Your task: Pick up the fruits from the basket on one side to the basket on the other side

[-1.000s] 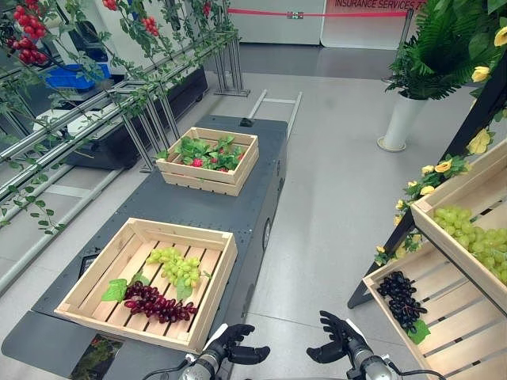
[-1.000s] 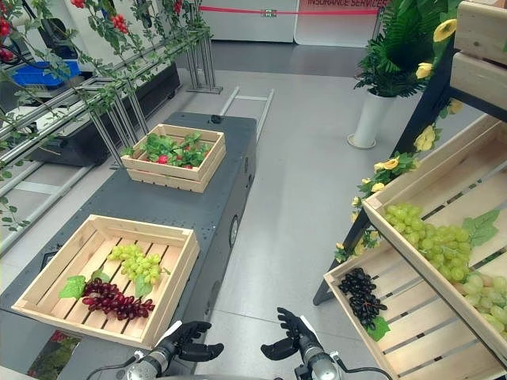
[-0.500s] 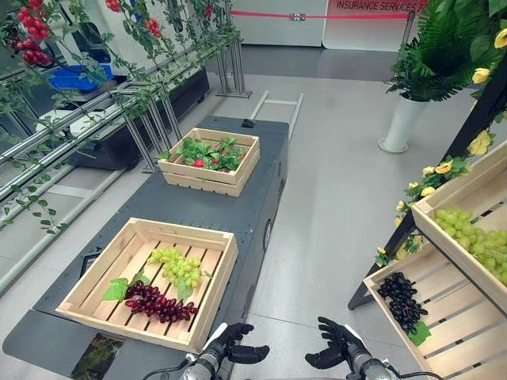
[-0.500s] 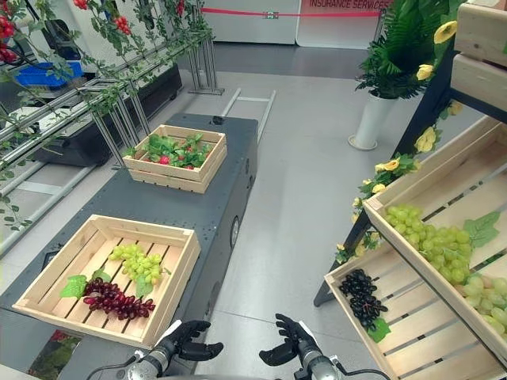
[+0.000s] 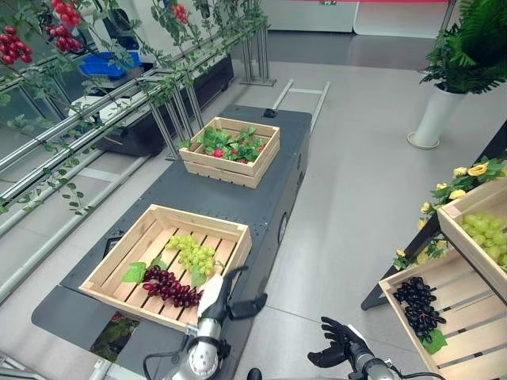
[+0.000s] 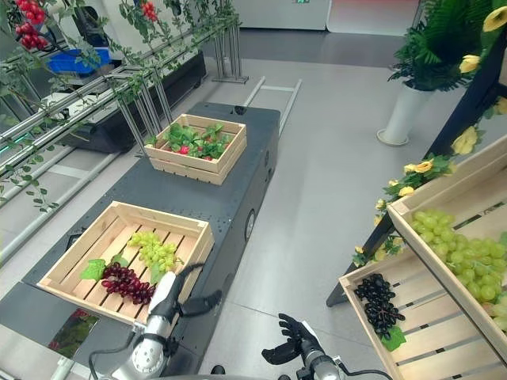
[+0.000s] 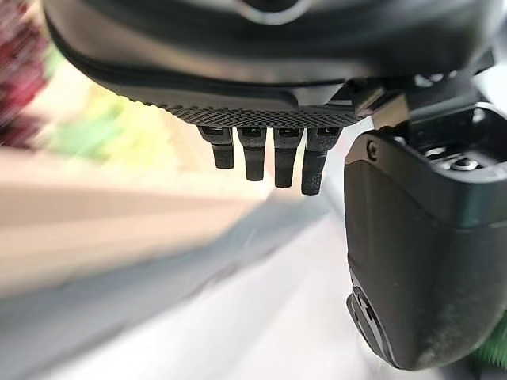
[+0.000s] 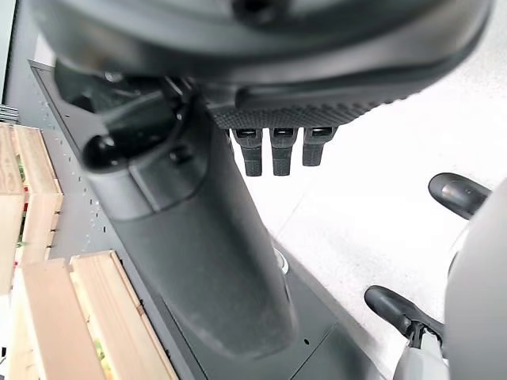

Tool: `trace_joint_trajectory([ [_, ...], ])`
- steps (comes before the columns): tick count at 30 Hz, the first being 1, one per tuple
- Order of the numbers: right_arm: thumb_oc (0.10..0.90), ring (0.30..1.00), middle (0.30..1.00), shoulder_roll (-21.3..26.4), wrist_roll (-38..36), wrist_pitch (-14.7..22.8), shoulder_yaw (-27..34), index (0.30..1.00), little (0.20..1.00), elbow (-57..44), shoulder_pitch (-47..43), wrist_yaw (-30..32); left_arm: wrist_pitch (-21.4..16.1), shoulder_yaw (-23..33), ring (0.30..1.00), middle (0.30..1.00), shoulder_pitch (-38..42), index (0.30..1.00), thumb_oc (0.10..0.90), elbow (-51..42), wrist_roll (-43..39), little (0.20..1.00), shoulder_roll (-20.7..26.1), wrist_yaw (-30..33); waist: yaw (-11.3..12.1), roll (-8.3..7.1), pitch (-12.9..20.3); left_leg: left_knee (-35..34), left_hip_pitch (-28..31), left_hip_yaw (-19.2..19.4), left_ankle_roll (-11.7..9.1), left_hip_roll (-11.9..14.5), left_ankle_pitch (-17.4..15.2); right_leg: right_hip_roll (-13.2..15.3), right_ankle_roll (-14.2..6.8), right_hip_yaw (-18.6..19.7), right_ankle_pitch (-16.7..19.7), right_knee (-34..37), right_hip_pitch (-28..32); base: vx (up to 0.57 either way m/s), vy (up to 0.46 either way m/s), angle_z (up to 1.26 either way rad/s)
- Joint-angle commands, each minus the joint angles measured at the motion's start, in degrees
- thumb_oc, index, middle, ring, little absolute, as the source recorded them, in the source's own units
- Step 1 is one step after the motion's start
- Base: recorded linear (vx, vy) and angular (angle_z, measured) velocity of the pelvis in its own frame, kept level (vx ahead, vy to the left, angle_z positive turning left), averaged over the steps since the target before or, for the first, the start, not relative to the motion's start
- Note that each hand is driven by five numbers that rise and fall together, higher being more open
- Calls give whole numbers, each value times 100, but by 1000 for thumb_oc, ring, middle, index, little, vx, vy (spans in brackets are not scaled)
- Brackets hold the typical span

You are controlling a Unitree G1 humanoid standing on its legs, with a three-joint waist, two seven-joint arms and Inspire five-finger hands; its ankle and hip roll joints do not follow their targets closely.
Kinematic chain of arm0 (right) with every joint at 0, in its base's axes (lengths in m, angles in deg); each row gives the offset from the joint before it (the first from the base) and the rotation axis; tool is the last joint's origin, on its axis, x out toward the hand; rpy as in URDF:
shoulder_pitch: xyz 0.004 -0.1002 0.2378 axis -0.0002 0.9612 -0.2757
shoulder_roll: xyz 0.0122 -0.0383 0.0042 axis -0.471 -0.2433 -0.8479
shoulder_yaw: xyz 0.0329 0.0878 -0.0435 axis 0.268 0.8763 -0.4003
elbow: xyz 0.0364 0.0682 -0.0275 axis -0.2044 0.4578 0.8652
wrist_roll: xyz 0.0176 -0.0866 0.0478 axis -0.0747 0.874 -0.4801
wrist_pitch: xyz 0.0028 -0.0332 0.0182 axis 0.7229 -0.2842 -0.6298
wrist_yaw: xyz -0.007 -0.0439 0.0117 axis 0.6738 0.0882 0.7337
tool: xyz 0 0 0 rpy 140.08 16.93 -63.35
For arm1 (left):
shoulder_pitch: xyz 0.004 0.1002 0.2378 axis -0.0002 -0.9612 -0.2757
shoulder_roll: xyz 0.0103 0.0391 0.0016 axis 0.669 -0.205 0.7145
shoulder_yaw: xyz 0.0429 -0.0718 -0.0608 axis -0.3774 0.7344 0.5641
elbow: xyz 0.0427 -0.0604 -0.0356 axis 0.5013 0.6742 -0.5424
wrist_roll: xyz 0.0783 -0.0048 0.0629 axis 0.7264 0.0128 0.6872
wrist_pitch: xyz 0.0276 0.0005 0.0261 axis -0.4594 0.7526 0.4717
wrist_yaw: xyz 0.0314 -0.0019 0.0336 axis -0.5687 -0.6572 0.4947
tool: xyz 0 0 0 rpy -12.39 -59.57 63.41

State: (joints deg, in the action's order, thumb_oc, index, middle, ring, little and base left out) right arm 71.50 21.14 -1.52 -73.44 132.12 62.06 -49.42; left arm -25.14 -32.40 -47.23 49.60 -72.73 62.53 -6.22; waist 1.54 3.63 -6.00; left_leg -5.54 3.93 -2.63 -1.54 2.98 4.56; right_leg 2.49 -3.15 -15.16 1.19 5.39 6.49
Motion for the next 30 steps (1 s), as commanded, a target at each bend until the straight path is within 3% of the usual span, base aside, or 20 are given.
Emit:
trace_joint_trajectory([
  [1,800,900,900,86,-263,179,274,900,900,-319,-482,-31,-562,525,900,900,898,900,800,-505,326,900,604,546,94,-257,-262,54,189,69,164,-395,-539,225,107,221,-165,-39,223,63,82,4],
  [5,800,900,900,304,-272,151,364,900,900,-533,-410,-31,-312,831,900,900,977,900,800,-703,543,900,1221,486,42,-159,-304,54,102,67,144,-421,-494,277,100,217,-179,-103,118,32,89,3],
  [10,800,900,900,574,-312,58,419,900,900,-866,-437,-115,398,1021,900,900,1301,900,800,-588,-4,900,1930,14,-20,42,-544,54,-70,53,135,-397,-356,328,169,196,-464,-751,-291,17,154,8],
  [12,800,900,900,638,-271,31,392,900,900,-940,-459,-165,508,1123,900,900,1426,900,800,-486,-113,900,2075,54,-21,67,-664,85,-139,66,121,-372,-303,342,203,182,-559,-971,-440,-38,138,2],
  [13,800,900,900,707,-219,118,347,900,900,-900,-528,-236,600,1179,900,900,1612,900,800,-295,-93,900,2237,153,-19,58,-863,321,-316,75,97,-350,-315,367,235,164,-626,-1201,-602,-65,103,3],
  [21,800,900,900,782,-435,380,-58,900,900,-688,-1192,-329,1088,1013,900,900,2323,900,800,378,-6,900,2737,477,168,-62,-1539,980,-1043,75,48,-321,-335,280,373,50,-909,-1926,-1250,-69,71,11],
  [26,800,900,900,766,-583,390,-252,900,900,-908,-1632,-241,1378,925,900,900,2890,900,800,774,61,900,3055,680,257,-255,-1989,2304,-2043,269,92,-342,-635,337,449,17,-1259,-3170,-2135,-125,45,12],
  [30,800,900,900,828,-598,344,-177,900,900,-924,-1766,-272,1632,791,900,900,3078,900,800,774,331,900,3251,705,266,-273,-2157,3171,-2611,333,179,-372,-963,482,576,-2,-1559,-3933,-2496,-15,100,4],
])
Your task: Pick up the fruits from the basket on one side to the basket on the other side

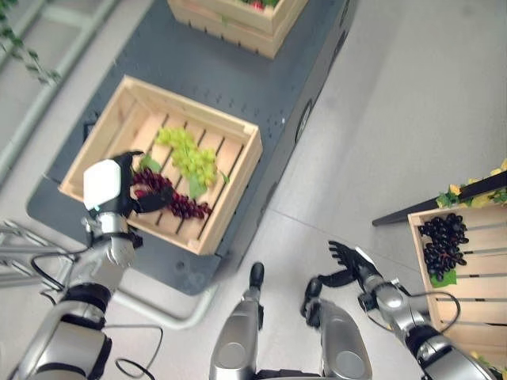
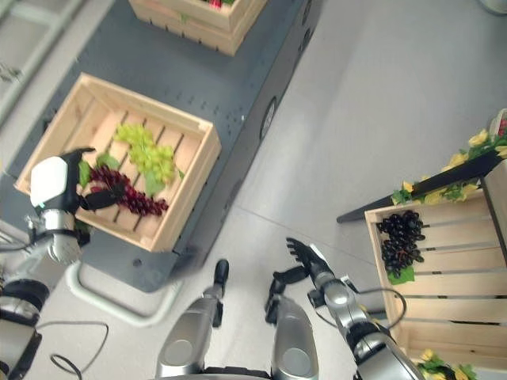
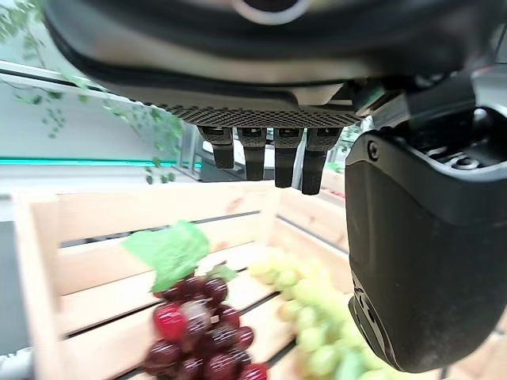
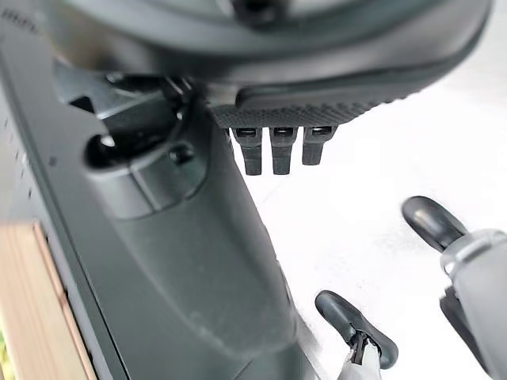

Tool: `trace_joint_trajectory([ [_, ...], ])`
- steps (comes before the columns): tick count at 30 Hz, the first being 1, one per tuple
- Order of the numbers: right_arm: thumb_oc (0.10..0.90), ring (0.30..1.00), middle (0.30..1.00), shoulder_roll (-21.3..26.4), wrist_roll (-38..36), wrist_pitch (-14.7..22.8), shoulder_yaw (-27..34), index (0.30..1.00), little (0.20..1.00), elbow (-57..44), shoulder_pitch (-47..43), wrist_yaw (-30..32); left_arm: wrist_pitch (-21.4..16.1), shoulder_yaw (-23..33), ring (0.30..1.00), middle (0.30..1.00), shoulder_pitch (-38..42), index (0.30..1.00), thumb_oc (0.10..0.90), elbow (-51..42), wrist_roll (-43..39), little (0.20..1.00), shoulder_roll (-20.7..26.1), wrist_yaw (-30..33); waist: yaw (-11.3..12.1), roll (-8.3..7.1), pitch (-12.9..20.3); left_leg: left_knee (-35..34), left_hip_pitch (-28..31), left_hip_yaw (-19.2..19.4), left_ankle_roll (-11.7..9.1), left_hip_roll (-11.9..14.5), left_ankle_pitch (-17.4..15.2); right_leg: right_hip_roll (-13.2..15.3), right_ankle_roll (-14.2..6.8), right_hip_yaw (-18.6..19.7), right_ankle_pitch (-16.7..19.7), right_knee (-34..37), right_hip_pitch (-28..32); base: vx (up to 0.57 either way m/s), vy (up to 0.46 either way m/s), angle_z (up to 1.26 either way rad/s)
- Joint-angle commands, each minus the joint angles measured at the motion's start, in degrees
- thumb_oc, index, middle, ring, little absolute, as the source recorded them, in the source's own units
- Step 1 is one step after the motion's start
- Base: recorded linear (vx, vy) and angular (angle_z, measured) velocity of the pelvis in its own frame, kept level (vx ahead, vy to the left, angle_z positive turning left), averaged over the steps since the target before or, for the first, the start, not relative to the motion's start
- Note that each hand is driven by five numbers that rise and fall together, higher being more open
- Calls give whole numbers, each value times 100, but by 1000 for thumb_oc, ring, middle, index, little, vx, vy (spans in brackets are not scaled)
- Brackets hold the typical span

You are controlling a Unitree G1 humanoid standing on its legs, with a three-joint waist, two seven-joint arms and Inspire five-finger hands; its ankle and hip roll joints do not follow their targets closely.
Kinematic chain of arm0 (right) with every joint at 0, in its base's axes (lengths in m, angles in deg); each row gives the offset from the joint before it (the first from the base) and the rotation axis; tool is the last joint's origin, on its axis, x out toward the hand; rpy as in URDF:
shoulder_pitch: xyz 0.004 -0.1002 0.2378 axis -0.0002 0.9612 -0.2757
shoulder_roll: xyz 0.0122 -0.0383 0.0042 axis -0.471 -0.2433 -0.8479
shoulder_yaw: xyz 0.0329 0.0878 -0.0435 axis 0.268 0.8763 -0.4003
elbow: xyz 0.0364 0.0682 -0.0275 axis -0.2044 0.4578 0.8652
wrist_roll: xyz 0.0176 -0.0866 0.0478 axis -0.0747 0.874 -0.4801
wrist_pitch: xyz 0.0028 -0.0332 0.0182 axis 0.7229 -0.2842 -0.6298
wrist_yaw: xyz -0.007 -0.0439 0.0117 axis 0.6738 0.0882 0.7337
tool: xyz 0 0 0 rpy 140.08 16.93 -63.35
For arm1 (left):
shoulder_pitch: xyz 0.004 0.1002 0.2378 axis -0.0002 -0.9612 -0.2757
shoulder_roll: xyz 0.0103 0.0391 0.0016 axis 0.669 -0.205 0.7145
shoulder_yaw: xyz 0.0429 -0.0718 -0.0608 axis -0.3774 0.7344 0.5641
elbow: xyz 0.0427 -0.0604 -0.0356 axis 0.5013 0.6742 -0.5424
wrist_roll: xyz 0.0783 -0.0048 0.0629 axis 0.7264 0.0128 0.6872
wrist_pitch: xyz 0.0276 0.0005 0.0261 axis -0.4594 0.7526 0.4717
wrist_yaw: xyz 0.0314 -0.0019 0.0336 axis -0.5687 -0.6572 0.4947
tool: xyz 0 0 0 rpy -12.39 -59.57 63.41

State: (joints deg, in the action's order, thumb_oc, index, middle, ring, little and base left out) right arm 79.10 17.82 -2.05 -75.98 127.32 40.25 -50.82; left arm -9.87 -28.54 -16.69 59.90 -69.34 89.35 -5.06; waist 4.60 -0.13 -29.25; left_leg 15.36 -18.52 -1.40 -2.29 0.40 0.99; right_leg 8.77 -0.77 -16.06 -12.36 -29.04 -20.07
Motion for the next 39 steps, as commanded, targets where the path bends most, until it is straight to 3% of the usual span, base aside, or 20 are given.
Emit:
trace_joint_trajectory([
  [1,800,900,900,119,-236,375,90,900,900,-446,360,-137,302,322,900,900,149,900,800,-287,246,900,689,539,-45,114,114,1336,-585,255,288,-104,-686,-86,377,97,-286,-767,-32,-10,149,18],
  [6,800,900,900,400,-148,225,106,900,900,-585,215,-112,991,-84,900,900,586,900,800,-342,632,900,1314,334,-77,145,-54,2182,-1254,448,381,-77,-971,73,440,150,-484,-1547,-645,12,143,7],
  [10,800,900,900,594,-116,61,69,900,900,-817,186,-111,1518,-234,900,900,585,900,800,-274,829,900,1671,261,-86,148,-54,2473,-1655,469,401,-59,-1034,55,431,224,-507,-1832,-1086,9,96,-8],
  [12,800,900,900,632,-107,42,58,900,900,-831,171,-130,1608,-244,900,900,613,900,800,-267,922,900,1750,258,-72,136,-54,2582,-1785,452,403,-60,-1071,63,429,222,-530,-1924,-1198,30,53,-7],
  [25,800,900,900,655,-106,131,-33,900,900,-670,-51,-182,1213,-1124,900,900,1336,900,800,-488,2003,900,2124,-13,-51,54,-54,2837,-2186,448,407,5,-1168,72,368,230,-504,-2134,-1629,22,13,3],
  [32,800,900,900,725,-6,14,-28,900,900,-587,-272,-96,1452,-1680,900,900,1482,900,800,-488,2790,900,2184,-783,-65,23,-54,2789,-2211,501,409,59,-1174,74,315,228,-438,-2074,-1698,-8,30,-1],
  [39,800,900,900,754,22,117,-23,900,900,-347,-343,-199,1280,-2102,900,900,1745,900,800,-639,3263,900,2236,-1076,-58,-38,-54,2777,-2202,529,422,95,-1203,112,277,219,-406,-2073,-1711,-5,21,-1],
])
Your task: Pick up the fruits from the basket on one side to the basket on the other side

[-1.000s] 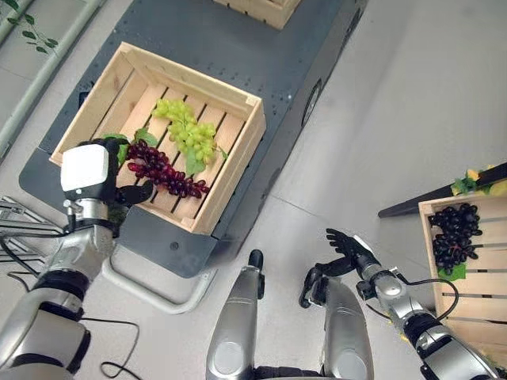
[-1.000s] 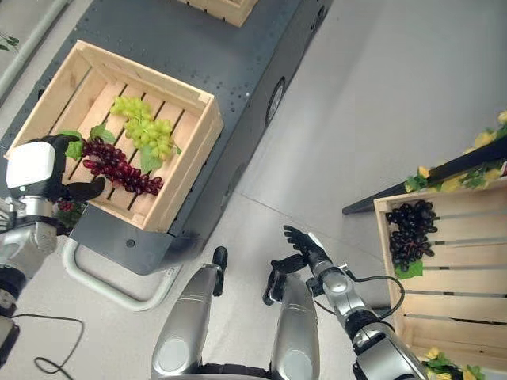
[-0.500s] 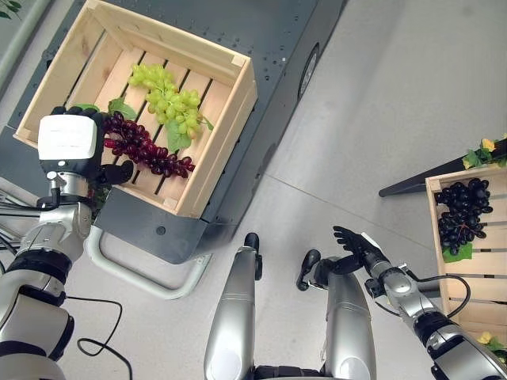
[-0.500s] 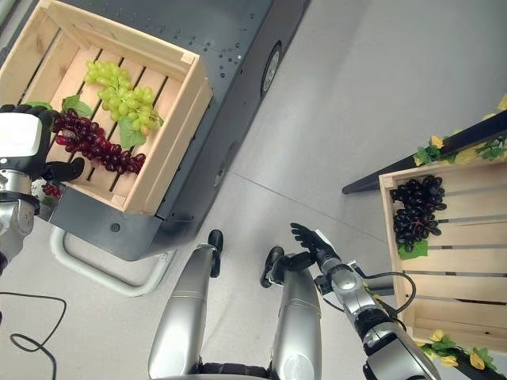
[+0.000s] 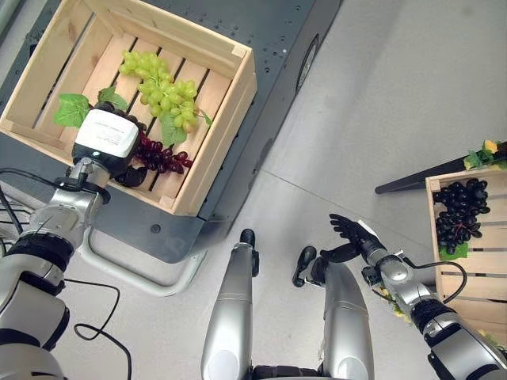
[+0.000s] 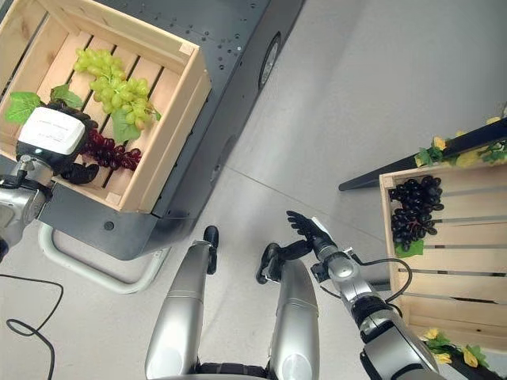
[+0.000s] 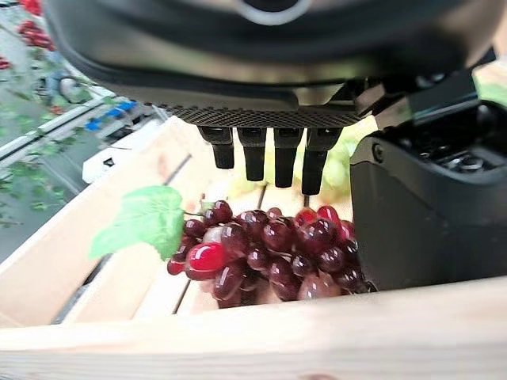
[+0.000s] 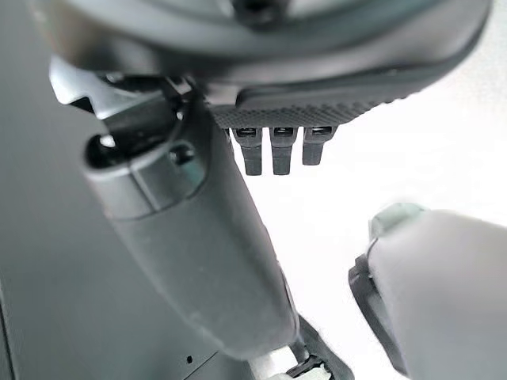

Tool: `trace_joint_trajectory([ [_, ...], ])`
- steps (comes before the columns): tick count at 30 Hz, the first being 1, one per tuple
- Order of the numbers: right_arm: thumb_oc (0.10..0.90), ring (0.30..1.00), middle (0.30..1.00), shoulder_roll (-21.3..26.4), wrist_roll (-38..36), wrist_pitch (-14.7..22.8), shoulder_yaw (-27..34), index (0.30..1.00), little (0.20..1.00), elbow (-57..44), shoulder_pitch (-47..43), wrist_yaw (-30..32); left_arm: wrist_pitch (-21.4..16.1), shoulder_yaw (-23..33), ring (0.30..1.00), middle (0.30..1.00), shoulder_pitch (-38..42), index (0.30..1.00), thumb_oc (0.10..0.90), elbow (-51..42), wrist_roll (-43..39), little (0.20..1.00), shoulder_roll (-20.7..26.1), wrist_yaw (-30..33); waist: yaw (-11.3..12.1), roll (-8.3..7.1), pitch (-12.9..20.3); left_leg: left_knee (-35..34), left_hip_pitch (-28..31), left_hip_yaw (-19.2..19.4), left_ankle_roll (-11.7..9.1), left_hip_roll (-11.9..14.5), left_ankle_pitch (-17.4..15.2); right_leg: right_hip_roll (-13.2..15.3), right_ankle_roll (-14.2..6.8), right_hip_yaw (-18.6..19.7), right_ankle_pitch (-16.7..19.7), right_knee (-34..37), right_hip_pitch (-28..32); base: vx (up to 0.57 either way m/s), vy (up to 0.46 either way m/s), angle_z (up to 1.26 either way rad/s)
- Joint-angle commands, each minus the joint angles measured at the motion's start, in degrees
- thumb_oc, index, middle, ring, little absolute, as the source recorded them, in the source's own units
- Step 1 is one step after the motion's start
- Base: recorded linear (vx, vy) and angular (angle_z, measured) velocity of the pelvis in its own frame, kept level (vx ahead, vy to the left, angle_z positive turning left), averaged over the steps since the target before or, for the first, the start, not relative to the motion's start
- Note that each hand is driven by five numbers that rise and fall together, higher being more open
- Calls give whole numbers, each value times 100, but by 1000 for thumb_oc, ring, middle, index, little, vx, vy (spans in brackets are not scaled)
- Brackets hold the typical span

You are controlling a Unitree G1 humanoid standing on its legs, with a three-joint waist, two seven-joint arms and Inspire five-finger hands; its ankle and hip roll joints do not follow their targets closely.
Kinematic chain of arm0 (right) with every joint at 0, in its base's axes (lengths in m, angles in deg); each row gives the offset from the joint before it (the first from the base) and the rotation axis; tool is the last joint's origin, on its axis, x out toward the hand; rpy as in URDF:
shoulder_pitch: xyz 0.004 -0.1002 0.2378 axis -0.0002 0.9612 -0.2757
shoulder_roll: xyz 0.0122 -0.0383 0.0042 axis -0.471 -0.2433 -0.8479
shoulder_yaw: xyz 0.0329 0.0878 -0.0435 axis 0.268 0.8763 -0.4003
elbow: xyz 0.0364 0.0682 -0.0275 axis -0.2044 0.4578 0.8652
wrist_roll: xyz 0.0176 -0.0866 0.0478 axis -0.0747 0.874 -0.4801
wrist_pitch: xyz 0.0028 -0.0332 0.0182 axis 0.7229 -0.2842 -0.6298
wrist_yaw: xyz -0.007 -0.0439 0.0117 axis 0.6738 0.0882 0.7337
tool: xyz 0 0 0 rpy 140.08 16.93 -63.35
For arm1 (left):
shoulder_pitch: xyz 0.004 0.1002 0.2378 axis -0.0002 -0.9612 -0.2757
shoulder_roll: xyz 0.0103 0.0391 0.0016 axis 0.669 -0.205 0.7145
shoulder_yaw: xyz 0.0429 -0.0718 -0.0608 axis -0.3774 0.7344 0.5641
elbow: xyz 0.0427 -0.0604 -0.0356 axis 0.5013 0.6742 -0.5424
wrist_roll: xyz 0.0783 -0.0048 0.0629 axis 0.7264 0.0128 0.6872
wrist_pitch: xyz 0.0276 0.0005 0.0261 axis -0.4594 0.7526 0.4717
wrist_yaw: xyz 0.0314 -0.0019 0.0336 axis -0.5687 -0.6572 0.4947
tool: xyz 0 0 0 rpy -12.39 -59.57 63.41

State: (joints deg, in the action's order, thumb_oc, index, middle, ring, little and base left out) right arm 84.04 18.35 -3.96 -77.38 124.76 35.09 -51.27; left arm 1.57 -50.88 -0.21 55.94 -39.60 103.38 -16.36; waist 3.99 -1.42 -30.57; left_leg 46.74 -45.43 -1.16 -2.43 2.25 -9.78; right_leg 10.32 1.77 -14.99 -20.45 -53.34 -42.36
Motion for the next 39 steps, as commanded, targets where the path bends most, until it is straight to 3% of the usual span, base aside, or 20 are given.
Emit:
trace_joint_trajectory([
  [1,800,900,900,261,-33,309,120,900,900,-92,174,-155,124,121,900,900,111,900,800,-247,294,900,837,55,5,89,77,-360,487,504,436,-90,-127,-41,21,112,403,355,515,0,0,0],
  [5,800,900,900,214,-141,375,99,900,900,-87,143,-157,-396,-236,900,900,520,900,800,-533,294,900,961,105,33,35,77,-386,444,502,450,-59,-145,-5,-29,56,463,388,460,-10,-10,4],
  [11,800,900,900,131,-152,376,79,900,900,-145,52,-116,-432,-428,900,900,622,900,800,-605,405,900,915,-107,27,-6,77,-418,352,517,456,-23,-135,-29,-57,35,534,455,363,-14,0,2],
  [18,800,900,900,212,-204,316,32,900,900,-190,-130,-79,367,-649,900,900,749,900,800,-402,91,900,695,-1162,-26,-49,77,-432,117,535,461,18,-104,-53,-61,23,610,506,128,-19,16,0],
  [23,800,900,900,236,-335,315,-7,900,900,-239,-200,-24,1013,-638,900,900,867,900,800,26,-237,900,486,-1221,-51,-113,77,-440,-57,515,462,18,-80,-58,-74,-23,648,503,-49,-27,3,-1],
  [32,800,900,900,90,-425,325,-41,900,900,-287,-243,59,1939,-526,900,900,927,900,800,950,81,900,150,-1445,-94,-164,77,-394,-312,495,456,2,-73,-62,-43,-72,635,461,-284,-10,-7,0],
  [33,800,900,900,68,-438,321,-57,900,900,-331,-260,78,2196,-491,900,900,922,900,800,1050,151,900,108,-1571,-106,-169,77,-397,-348,498,454,5,-68,-67,-37,-73,636,471,-319,0,0,0],
  [38,800,900,900,52,-502,290,-105,900,900,-490,-297,163,2549,-473,900,900,981,900,800,1300,400,900,74,-1875,-125,-204,77,-400,-438,482,455,9,-62,-70,-27,-91,638,491,-394,0,0,0],
  [39,800,900,900,53,-510,282,-109,900,900,-505,-305,176,2539,-483,768,768,1012,768,712,1345,436,768,64,-1928,-128,-211,77,-397,-448,477,453,8,-65,-68,-28,-91,637,492,-401,0,0,0],
])
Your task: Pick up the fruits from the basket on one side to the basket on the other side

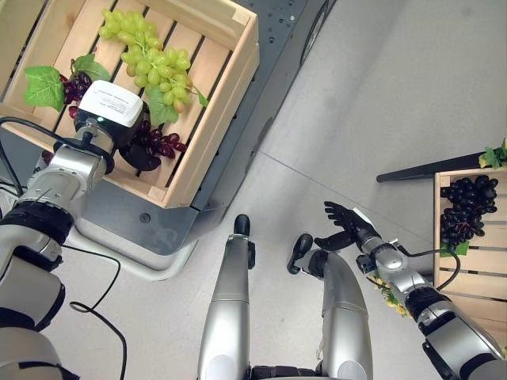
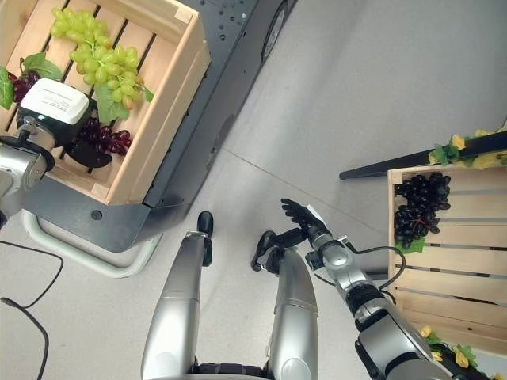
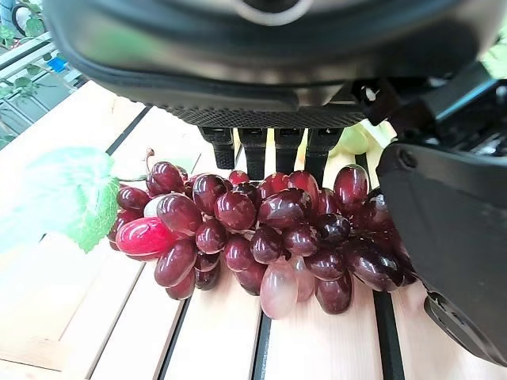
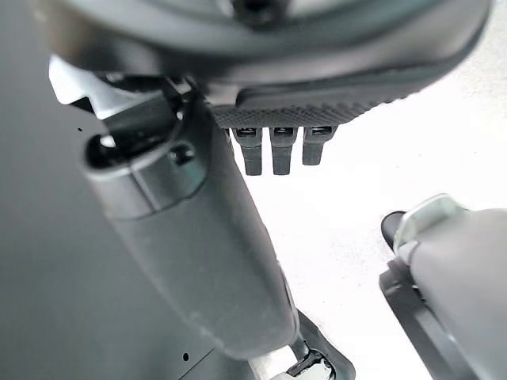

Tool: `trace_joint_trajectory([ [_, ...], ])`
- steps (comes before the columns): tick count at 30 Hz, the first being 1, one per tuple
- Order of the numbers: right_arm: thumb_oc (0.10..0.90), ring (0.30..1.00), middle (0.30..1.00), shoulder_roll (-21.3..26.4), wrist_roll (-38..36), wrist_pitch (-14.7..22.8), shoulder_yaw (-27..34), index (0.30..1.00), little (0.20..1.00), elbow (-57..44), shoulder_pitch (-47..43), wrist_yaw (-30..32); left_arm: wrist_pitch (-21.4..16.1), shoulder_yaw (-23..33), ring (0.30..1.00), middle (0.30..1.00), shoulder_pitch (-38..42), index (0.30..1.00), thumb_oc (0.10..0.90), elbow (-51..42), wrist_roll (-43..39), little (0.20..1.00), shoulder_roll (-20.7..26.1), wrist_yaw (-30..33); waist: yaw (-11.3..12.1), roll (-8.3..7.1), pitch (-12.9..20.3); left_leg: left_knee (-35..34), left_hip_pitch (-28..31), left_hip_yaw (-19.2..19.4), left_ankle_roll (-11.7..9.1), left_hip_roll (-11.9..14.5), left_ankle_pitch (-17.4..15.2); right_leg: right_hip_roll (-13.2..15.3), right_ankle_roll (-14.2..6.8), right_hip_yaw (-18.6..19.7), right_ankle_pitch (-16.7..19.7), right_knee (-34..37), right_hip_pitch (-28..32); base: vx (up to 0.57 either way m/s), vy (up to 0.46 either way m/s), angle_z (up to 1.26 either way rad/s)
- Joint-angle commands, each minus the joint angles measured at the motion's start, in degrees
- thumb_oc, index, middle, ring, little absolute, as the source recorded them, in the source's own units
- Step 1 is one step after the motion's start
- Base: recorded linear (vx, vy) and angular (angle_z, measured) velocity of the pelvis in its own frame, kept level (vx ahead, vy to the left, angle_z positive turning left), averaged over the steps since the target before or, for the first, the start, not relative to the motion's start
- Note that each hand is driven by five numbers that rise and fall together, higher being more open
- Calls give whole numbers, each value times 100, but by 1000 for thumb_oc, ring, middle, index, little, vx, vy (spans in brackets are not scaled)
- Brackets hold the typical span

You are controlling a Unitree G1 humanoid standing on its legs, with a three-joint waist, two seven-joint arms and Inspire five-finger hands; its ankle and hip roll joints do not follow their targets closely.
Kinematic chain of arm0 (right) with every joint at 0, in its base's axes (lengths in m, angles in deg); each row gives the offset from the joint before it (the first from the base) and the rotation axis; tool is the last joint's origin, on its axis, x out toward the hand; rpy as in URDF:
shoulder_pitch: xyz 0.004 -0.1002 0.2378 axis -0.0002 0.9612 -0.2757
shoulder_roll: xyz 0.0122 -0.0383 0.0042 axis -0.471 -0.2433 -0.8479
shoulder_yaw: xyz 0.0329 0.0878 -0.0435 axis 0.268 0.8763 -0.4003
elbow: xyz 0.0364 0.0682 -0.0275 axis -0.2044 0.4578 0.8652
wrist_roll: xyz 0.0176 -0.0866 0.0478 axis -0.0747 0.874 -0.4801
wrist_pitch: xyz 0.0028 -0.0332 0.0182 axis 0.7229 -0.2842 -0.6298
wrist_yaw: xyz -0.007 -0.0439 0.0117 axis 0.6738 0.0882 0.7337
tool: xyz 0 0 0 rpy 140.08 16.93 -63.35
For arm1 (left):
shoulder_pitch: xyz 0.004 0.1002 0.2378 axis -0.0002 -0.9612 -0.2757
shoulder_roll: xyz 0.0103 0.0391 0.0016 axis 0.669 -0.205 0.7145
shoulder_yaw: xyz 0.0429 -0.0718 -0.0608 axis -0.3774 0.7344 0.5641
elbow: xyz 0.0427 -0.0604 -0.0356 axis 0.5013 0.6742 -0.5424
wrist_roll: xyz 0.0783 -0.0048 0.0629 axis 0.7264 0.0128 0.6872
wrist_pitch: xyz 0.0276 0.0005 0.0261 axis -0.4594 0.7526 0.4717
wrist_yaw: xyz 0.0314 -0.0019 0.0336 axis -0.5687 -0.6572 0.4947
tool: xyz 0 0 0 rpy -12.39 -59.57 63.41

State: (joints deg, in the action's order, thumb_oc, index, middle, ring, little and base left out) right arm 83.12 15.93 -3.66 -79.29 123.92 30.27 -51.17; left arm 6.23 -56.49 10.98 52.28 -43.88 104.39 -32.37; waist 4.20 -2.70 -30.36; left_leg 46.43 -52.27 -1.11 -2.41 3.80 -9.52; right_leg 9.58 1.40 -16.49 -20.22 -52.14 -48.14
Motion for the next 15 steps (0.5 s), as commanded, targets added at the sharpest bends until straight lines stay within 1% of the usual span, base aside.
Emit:
trace_joint_trajectory([
  [1,800,900,900,126,-246,244,81,900,900,-424,166,190,2008,62,300,300,-90,300,400,1751,858,300,-58,-303,-150,-88,56,-368,237,464,449,-150,-94,3,9,55,610,368,177,0,0,0],
  [5,800,900,900,97,-210,256,77,900,900,-387,138,235,1613,18,300,300,-59,300,400,1761,937,300,-94,-70,-150,-84,56,-358,274,469,460,-146,-130,13,0,53,592,347,205,12,-7,-2],
  [6,800,900,900,112,-240,276,72,900,900,-375,136,228,1423,-5,300,300,-36,300,400,1729,932,300,-89,67,-153,-84,56,-361,301,477,463,-140,-138,15,-5,55,589,347,231,28,-13,-6],
  [8,800,900,900,116,-235,312,82,900,900,-363,154,218,1164,-45,300,300,-9,300,400,1675,958,300,-88,304,-159,-79,56,-356,334,484,464,-142,-148,17,-12,61,588,350,263,12,-9,-2],
  [10,800,900,900,124,-196,328,105,900,900,-372,200,231,573,-124,300,300,44,300,400,1509,919,300,-73,808,-167,-53,56,-389,431,506,453,-148,-153,20,-30,74,597,383,344,15,-9,1],
  [11,800,900,900,131,-177,344,134,900,900,-362,219,222,401,-156,300,300,60,300,400,1426,896,300,-56,940,-167,-36,56,-418,479,510,453,-154,-151,26,-40,75,599,401,380,0,0,0],
  [14,800,900,900,156,-137,382,193,900,900,-396,319,224,-36,-160,300,300,28,300,400,1182,763,300,53,1144,-175,17,56,-471,642,537,459,-148,-166,41,-57,111,590,420,489,22,-4,4],
  [15,800,900,900,162,-129,386,204,900,900,-397,329,217,-89,-166,300,300,15,300,400,1134,719,300,74,1170,-175,26,56,-483,673,544,459,-149,-166,41,-60,118,591,432,515,20,-5,4],
])
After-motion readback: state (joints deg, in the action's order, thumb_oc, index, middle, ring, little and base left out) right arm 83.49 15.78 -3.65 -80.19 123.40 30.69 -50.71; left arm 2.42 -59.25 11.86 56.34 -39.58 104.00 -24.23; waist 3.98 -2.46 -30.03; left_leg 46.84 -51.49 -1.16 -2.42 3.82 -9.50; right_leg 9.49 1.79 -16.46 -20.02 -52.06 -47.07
